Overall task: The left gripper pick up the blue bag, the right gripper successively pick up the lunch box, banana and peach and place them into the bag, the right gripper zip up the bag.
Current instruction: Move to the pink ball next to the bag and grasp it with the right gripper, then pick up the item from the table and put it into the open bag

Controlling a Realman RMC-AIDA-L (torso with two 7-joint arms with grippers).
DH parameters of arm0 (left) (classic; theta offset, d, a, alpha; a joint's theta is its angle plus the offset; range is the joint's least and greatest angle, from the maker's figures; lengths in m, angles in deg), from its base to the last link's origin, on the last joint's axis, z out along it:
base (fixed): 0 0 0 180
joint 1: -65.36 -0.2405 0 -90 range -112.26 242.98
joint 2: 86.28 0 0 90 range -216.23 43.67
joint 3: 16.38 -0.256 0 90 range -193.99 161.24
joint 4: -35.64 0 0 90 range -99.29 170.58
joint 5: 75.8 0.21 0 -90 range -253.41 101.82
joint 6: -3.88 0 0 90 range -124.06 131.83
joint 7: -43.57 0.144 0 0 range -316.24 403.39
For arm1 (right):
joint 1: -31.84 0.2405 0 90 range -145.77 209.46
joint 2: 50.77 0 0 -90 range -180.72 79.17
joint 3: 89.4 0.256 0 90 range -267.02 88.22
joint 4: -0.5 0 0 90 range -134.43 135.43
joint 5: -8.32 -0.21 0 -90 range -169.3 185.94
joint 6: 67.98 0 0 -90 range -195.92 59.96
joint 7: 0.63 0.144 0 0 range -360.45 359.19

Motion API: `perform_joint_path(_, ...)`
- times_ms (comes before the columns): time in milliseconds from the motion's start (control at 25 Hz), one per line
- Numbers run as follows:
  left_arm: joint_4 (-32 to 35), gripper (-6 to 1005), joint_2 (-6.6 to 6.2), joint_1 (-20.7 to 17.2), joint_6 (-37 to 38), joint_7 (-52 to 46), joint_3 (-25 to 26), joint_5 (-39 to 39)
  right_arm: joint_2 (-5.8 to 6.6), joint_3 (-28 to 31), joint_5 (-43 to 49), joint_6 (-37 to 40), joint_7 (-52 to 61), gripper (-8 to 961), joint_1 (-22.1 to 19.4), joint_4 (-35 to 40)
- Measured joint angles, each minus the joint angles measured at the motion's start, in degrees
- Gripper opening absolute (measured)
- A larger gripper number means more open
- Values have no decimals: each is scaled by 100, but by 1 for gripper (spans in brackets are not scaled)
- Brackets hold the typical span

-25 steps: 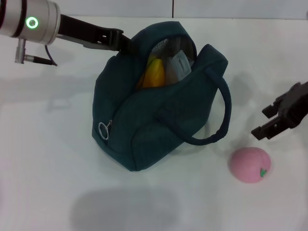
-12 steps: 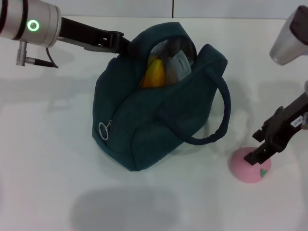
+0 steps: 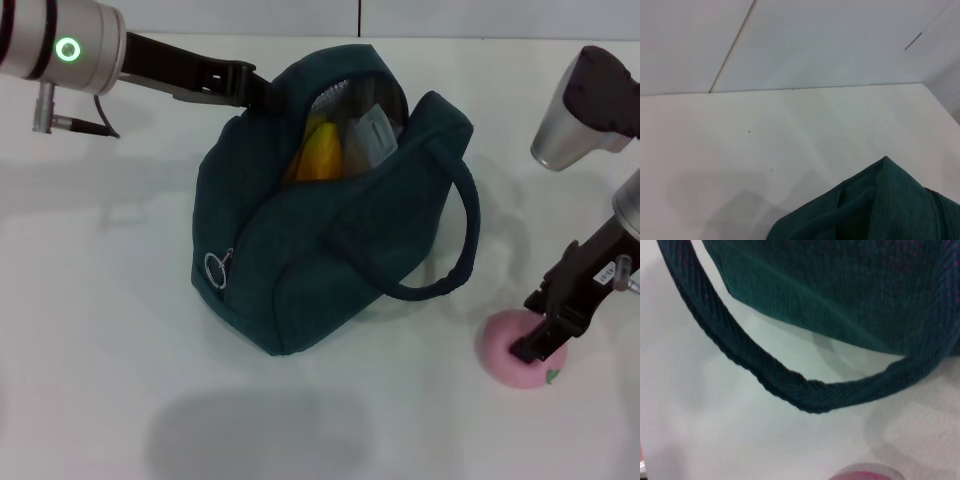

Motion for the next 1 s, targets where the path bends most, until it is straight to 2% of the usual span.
perform_joint_path(320, 0, 75, -16, 6, -3, -1, 1, 0, 11, 30, 56, -17, -57, 656, 19, -9)
perform_joint_path(440, 0, 75, -19, 6, -3, -2, 0, 0, 16, 211, 30, -1, -78, 461, -2, -12)
perform_joint_path(520, 0, 75, -18, 5, -3, -2, 1, 0, 17, 431, 19, 73, -127, 388, -11, -36)
perform_joint_path(640, 1, 76, -9, 5, -2, -2, 1, 0, 20, 944, 7, 305, -226, 278, -14, -105)
perform_joint_path(760, 7, 76, 7, -4, -2, -3, 0, -3, 58, 1781, -87, 705, -395, 251, -59, -31)
perform_joint_path(800, 7, 76, 9, -10, -1, -2, 0, -6, 81, 2249, -232, 908, -552, 242, -105, 71)
perform_joint_path(920, 7, 76, 24, -20, 3, -2, -5, -35, 163, 3395, -1238, 1593, -1129, 216, -228, 216)
perform_joint_path(1000, 5, 76, 44, -18, 7, -2, -9, -69, 262, 3793, -2274, 1937, -1541, 199, -305, 95)
